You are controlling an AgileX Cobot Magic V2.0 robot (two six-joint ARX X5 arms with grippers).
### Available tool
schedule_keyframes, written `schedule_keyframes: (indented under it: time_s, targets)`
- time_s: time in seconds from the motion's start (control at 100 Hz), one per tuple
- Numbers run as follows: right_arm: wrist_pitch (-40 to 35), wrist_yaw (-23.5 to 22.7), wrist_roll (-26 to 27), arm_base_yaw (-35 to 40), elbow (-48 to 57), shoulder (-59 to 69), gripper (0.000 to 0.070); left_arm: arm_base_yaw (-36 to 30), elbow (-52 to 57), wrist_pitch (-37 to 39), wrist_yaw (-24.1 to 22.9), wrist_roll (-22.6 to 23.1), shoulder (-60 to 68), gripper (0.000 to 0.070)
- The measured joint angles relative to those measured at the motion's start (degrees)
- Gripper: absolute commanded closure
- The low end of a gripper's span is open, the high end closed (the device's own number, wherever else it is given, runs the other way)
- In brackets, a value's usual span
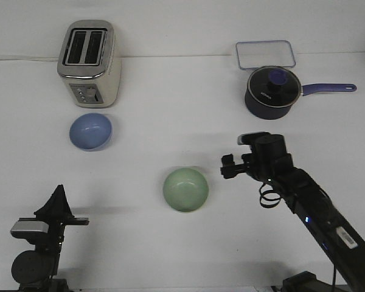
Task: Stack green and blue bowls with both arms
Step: 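Open the right gripper and withdraw it toward the robot, then reach the left gripper forward to the rim of the light blue bowl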
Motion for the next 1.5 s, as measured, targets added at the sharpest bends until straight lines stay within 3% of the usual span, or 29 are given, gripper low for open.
schedule_keyframes:
  time_s: [0.31, 0.45, 0.76, 0.91, 1.23, 1.34, 1.5]
  targets:
    - [-2.1, 3.3, -8.1, -10.9, 0.0, -10.4, 0.0161, 0.0, 0.0, 0.0, 0.0, 0.0, 0.0, 0.0688]
    - [2.9, 3.3, -10.0, -12.0, -3.4, -13.7, 0.0161, 0.0, 0.0, 0.0, 0.0, 0.0, 0.0, 0.0688]
    - [21.0, 3.5, -10.4, -12.2, -22.4, -24.1, 0.0161, 0.0, 0.0, 0.0, 0.0, 0.0, 0.0, 0.0688]
    - [22.0, 4.2, -10.3, -12.2, -27.5, -27.9, 0.0161, 0.0, 0.0, 0.0, 0.0, 0.0, 0.0, 0.0688]
    - [24.4, 4.5, -10.2, -12.2, -27.6, -29.6, 0.0161, 0.0, 0.3, -0.3, 0.0, -0.2, 0.0, 0.0688]
    - [24.5, 4.6, -10.2, -12.2, -27.6, -29.7, 0.0161, 0.0, 3.9, -2.7, 0.0, -0.6, 0.8, 0.0688]
    - [24.5, 4.7, -10.2, -12.2, -27.6, -29.7, 0.0161, 0.0, 18.9, -12.0, -0.1, -0.9, 7.8, 0.0688]
